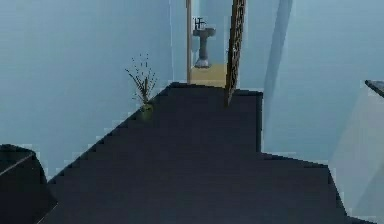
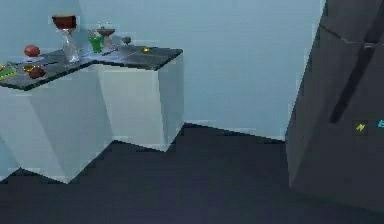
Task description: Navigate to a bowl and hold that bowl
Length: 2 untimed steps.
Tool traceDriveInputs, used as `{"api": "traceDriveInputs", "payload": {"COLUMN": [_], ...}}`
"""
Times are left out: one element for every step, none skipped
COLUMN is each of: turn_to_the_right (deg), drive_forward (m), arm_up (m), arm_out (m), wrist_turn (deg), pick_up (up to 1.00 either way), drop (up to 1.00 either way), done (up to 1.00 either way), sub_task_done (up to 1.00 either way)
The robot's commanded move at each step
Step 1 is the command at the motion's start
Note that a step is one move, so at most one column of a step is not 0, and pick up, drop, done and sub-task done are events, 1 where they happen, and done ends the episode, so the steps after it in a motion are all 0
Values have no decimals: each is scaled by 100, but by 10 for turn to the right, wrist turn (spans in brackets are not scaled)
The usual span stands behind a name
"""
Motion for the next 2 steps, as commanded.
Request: {"api": "traceDriveInputs", "payload": {"turn_to_the_right": [0, 30], "drive_forward": [100, 0], "arm_up": [0, 0], "arm_out": [0, 0], "wrist_turn": [0, 0], "pick_up": [0, 0], "drop": [0, 0], "done": [0, 0], "sub_task_done": [0, 0]}}
